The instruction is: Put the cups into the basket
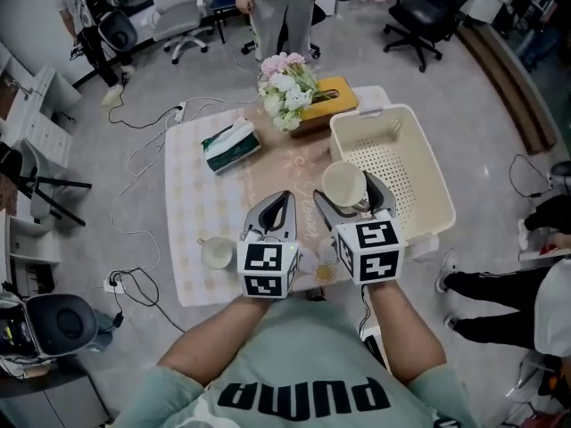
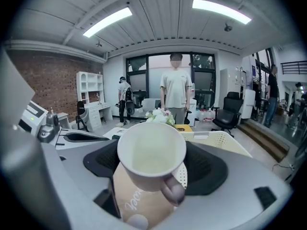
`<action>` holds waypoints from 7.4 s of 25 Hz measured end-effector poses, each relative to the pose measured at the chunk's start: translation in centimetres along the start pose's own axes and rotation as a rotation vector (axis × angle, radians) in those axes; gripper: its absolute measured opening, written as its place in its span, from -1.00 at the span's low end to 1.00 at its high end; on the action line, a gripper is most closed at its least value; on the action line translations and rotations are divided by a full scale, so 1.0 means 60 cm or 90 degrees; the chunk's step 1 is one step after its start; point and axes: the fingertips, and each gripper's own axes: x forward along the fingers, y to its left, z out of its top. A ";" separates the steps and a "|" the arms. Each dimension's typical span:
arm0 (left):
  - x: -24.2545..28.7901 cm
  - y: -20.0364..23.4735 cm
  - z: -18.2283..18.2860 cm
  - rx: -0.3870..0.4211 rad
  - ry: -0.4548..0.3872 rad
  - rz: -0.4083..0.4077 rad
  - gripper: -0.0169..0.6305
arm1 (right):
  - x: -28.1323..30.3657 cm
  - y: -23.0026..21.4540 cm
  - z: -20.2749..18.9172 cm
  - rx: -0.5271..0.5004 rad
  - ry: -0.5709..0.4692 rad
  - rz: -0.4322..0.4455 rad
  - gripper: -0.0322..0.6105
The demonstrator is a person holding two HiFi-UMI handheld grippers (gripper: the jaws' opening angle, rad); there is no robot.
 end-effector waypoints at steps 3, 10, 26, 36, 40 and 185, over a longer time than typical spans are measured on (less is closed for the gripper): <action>0.024 -0.030 0.021 0.004 -0.009 -0.018 -0.95 | -0.010 -0.045 0.006 0.001 -0.003 -0.027 0.34; 0.090 -0.093 0.066 0.025 -0.025 -0.051 -0.95 | -0.008 -0.143 0.008 0.018 -0.001 -0.070 0.34; 0.196 -0.097 0.037 0.051 0.036 -0.013 -0.96 | 0.084 -0.306 -0.063 0.064 0.038 -0.140 0.35; 0.228 -0.085 -0.004 0.035 0.070 -0.002 -0.95 | 0.147 -0.331 -0.137 0.072 0.113 -0.145 0.35; 0.234 -0.076 -0.021 0.028 0.083 0.001 -0.95 | 0.170 -0.339 -0.160 0.077 0.137 -0.151 0.35; -0.284 0.372 -0.224 -0.074 0.063 0.243 -0.96 | 0.122 0.526 -0.240 -0.190 0.154 0.330 0.30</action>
